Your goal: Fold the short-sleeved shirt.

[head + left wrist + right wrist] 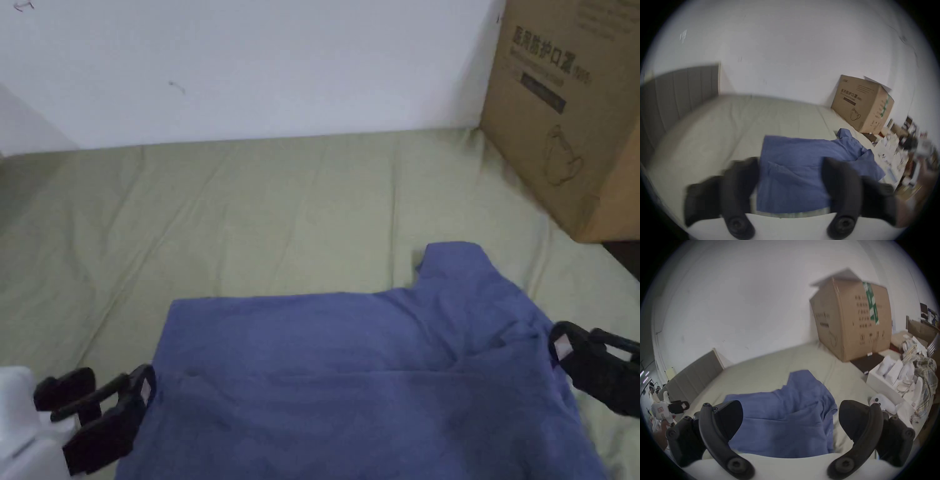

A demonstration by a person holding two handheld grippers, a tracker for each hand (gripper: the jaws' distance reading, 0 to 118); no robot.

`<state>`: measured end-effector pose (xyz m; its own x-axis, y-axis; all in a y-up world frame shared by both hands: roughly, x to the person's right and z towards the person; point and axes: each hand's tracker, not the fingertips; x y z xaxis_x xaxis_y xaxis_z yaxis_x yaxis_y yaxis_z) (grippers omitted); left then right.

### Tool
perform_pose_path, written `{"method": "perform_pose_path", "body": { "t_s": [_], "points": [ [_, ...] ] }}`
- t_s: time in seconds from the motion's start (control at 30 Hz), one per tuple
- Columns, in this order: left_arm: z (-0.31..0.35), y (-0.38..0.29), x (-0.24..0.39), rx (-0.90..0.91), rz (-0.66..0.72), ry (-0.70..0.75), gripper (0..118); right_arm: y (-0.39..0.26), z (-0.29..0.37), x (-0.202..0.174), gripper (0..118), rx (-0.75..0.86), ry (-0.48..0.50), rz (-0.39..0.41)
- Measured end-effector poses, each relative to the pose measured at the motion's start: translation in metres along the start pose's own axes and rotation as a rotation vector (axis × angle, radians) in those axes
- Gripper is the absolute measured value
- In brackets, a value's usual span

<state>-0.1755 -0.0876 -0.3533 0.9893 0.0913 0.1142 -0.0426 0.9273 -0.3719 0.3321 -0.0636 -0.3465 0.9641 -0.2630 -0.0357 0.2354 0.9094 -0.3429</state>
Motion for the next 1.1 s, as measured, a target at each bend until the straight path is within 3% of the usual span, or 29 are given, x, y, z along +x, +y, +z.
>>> {"method": "perform_pose_path", "body": {
  "t_s": [0.03, 0.07, 0.13, 0.23, 0.33, 0.4, 0.43, 0.47, 0.5, 0.53, 0.57, 0.63, 0.7, 0.83, 0.9, 0.93, 1.03, 1.07, 1.1],
  "points": [
    [0.012, -0.003, 0.008, 0.002, -0.038, 0.018, 27, -0.001, 0.014, -0.008, 111, 0.007, -0.006, 0.002],
    [0.02, -0.005, 0.014, -0.008, -0.052, 0.03, 1, -0.002, 0.025, -0.012, 92, 0.018, 0.002, -0.002],
    [0.028, -0.009, 0.01, -0.021, -0.021, 0.033, 1, -0.004, 0.033, -0.024, 0, 0.04, -0.002, -0.005],
    [0.017, 0.002, -0.003, -0.14, 0.094, 0.053, 1, -0.011, 0.027, -0.023, 0, -0.048, 0.013, -0.024],
    [-0.04, 0.006, -0.038, -0.547, 0.239, 0.011, 1, -0.018, 0.015, -0.017, 0, -0.099, -0.022, 0.004],
    [-0.071, -0.008, -0.05, -0.597, 0.255, -0.02, 3, -0.02, 0.01, -0.012, 0, -0.154, -0.011, -0.013],
    [-0.085, -0.014, -0.055, -0.568, 0.236, -0.022, 17, -0.024, 0.009, -0.011, 0, -0.16, -0.017, -0.022],
    [-0.097, -0.018, -0.059, -0.565, 0.233, -0.014, 70, -0.027, 0.006, -0.009, 0, -0.177, -0.016, -0.03],
    [-0.107, -0.027, -0.057, -0.595, 0.21, 0.032, 111, -0.03, 0.003, -0.007, 0, -0.199, -0.01, -0.042],
    [-0.122, -0.035, -0.061, -0.642, 0.186, 0.071, 118, -0.029, 0.006, -0.005, 0, -0.208, -0.008, -0.052],
    [-0.133, -0.046, -0.063, -0.698, 0.173, 0.135, 110, -0.031, 0.004, -0.003, 0, -0.217, -0.008, -0.056],
    [-0.143, -0.055, -0.058, -0.717, 0.146, 0.22, 111, -0.034, 0.001, 0.0, 0, -0.235, -0.007, -0.058],
    [-0.15, -0.073, -0.058, -0.797, 0.139, 0.224, 114, -0.033, 0.002, 0.003, 0, -0.25, -0.011, -0.047],
    [-0.157, -0.082, -0.057, -0.756, 0.137, 0.211, 115, -0.033, -0.001, 0.008, 0, -0.277, -0.037, -0.021],
    [-0.148, -0.073, -0.054, -0.739, 0.1, 0.202, 106, -0.035, -0.004, 0.015, 0, -0.278, -0.043, -0.029],
    [-0.14, -0.068, -0.048, -0.703, 0.055, 0.2, 95, -0.032, -0.003, 0.013, 0, -0.276, -0.046, -0.037],
    [-0.121, -0.062, -0.036, -0.66, 0.044, 0.122, 2, -0.031, -0.008, 0.026, 0, -0.275, -0.066, -0.085],
    [-0.116, -0.061, -0.034, -0.662, 0.036, 0.138, 3, -0.031, -0.009, 0.032, 0, -0.273, -0.063, -0.111],
    [-0.114, -0.06, -0.036, -0.663, 0.086, 0.06, 3, -0.029, -0.012, 0.039, 0, -0.275, -0.049, -0.152]
  ]
}}
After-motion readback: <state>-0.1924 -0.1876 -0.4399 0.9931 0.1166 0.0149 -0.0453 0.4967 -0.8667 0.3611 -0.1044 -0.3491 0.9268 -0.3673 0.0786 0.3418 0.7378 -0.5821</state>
